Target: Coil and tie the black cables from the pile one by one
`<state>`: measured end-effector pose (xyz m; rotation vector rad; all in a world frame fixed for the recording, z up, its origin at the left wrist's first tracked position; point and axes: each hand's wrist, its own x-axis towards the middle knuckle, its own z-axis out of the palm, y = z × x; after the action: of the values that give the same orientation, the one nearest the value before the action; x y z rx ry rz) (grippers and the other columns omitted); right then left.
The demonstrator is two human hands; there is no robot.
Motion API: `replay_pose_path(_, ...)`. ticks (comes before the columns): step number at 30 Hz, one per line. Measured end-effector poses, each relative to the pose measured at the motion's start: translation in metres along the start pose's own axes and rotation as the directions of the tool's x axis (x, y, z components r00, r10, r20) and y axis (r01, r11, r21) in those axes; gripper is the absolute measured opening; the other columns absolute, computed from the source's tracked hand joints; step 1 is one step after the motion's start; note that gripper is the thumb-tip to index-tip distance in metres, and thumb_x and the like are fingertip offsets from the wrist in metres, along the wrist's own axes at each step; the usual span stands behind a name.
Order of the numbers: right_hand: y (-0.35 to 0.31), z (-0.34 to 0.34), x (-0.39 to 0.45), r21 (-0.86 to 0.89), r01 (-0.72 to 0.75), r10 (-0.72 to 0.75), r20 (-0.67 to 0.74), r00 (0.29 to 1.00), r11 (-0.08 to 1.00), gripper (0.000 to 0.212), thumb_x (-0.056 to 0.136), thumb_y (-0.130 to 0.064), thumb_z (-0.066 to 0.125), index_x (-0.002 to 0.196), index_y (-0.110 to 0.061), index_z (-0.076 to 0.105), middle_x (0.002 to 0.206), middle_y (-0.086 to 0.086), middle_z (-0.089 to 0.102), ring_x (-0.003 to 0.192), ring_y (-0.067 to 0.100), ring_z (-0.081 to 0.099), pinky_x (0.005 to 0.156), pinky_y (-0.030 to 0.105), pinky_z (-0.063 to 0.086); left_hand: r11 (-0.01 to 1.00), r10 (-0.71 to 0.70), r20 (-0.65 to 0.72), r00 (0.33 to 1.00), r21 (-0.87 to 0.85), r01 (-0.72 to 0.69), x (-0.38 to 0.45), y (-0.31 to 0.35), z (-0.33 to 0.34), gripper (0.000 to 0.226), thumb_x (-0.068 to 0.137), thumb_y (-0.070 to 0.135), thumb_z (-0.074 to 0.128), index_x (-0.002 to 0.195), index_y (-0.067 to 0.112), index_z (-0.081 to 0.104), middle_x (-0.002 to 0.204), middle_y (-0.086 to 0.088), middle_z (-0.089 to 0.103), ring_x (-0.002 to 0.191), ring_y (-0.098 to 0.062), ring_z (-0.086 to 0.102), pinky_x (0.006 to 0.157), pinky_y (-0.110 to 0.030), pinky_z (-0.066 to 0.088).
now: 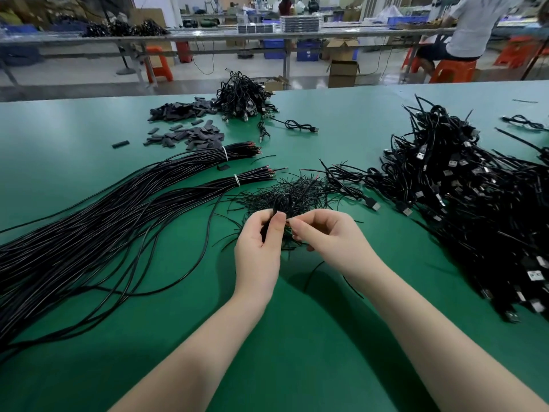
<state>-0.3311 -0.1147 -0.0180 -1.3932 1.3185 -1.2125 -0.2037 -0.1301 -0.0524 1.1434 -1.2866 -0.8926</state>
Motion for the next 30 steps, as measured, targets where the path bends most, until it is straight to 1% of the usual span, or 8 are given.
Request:
replay_pose_path(3, 0.002, 0.004, -0.002, 0.045, -0.036, 0.036, -0.008, 0.999, 0.998, 0.007, 0.086, -0.026, 0.071, 0.085, -0.020, 0.075, 0.082, 0.003, 0.073, 0.074, 0.010, 0.059, 0.071, 0.031, 0.050, 1.000, 0.005, -0.017, 1.000, 0.008, -0.005, 0.002, -0.001, -0.001, 0.010, 0.097, 0.034, 0.056, 0.091, 0.027, 0.062, 0.079, 0.027, 0.064, 0.075, 0.008, 0.057, 0.068, -0.007, 0.041)
replay_pose_path(7, 0.002, 0.009, -0.005, 0.172, -0.048, 0.045, 0.020, 0.999, 0.984, 0.015, 0.076, -0.019, 0.081, 0.088, -0.015, 0.073, 0.082, 0.000, 0.075, 0.074, 0.007, 0.067, 0.068, 0.020, 0.052, 0.996, -0.018, 0.009, 1.000, -0.088, 0.019, 0.003, 0.001, -0.001, 0.017, 0.098, 0.035, 0.054, 0.084, 0.025, 0.059, 0.071, 0.018, 0.062, 0.069, 0.000, 0.055, 0.066, -0.014, 0.045)
replay_pose_path(13, -0.001, 0.007, -0.005, 0.381, -0.044, 0.076, -0.067, 0.995, 0.924, 0.005, 0.076, -0.007, 0.079, 0.079, -0.010, 0.075, 0.074, 0.011, 0.074, 0.063, 0.015, 0.067, 0.062, 0.020, 0.054, 0.965, -0.036, 0.118, 0.992, -0.253, 0.065, 0.000, 0.009, 0.004, 0.024, 0.100, 0.037, 0.048, 0.081, 0.023, 0.050, 0.050, 0.015, 0.037, 0.048, -0.003, 0.031, 0.047, -0.019, 0.032)
replay_pose_path(17, -0.003, 0.007, -0.005, 0.330, 0.032, 0.003, -0.107, 0.994, 0.943, 0.011, 0.081, -0.002, 0.074, 0.078, -0.013, 0.074, 0.066, 0.003, 0.072, 0.059, 0.010, 0.066, 0.060, 0.018, 0.053, 0.947, -0.047, 0.177, 0.983, -0.305, 0.100, -0.001, 0.008, 0.008, 0.029, 0.102, 0.040, 0.038, 0.091, 0.021, 0.057, 0.055, 0.018, 0.042, 0.050, 0.001, 0.038, 0.050, -0.014, 0.035)
replay_pose_path(20, 0.000, 0.002, -0.002, 0.021, 0.092, -0.086, -0.201, 0.976, 0.996, 0.015, 0.080, -0.010, 0.077, 0.075, -0.024, 0.074, 0.069, -0.007, 0.073, 0.064, 0.004, 0.064, 0.066, 0.017, 0.051, 0.967, -0.012, 0.255, 0.967, -0.244, 0.076, 0.002, 0.004, 0.006, 0.038, 0.101, 0.036, 0.039, 0.098, 0.003, 0.057, 0.060, 0.013, 0.045, 0.057, -0.004, 0.039, 0.056, -0.016, 0.038)
replay_pose_path(22, 0.001, -0.003, 0.000, -0.075, 0.097, -0.110, -0.189, 0.976, 0.992, 0.016, 0.080, -0.011, 0.076, 0.074, -0.025, 0.073, 0.068, -0.008, 0.072, 0.064, 0.003, 0.063, 0.066, 0.017, 0.051, 0.971, -0.009, 0.278, 0.961, -0.226, 0.074, 0.005, 0.004, 0.002, 0.024, 0.103, 0.023, 0.045, 0.098, 0.010, 0.065, 0.068, 0.011, 0.058, 0.064, -0.004, 0.051, 0.062, -0.015, 0.045)
replay_pose_path(26, -0.005, -0.017, 0.002, 0.005, 0.078, -0.078, -0.068, 0.995, 0.997, 0.018, 0.082, -0.005, 0.074, 0.072, -0.020, 0.071, 0.060, -0.009, 0.067, 0.056, 0.001, 0.057, 0.061, 0.014, 0.045, 0.941, -0.028, 0.392, 0.919, -0.301, 0.157, 0.012, 0.005, -0.008, 0.013, 0.093, 0.014, 0.061, 0.103, 0.018, 0.068, 0.087, 0.001, 0.072, 0.077, -0.012, 0.068, 0.067, -0.019, 0.051)
replay_pose_path(30, -0.005, -0.027, 0.003, -0.032, 0.011, -0.010, 0.015, 1.000, 0.999, 0.010, 0.080, -0.009, 0.076, 0.073, -0.015, 0.072, 0.061, -0.004, 0.064, 0.060, 0.012, 0.052, 0.062, 0.026, 0.043, 0.935, -0.055, 0.477, 0.877, -0.284, 0.214, 0.018, 0.006, -0.016, 0.017, 0.080, 0.013, 0.073, 0.091, 0.026, 0.074, 0.098, -0.007, 0.072, 0.088, -0.027, 0.072, 0.073, -0.029, 0.057)
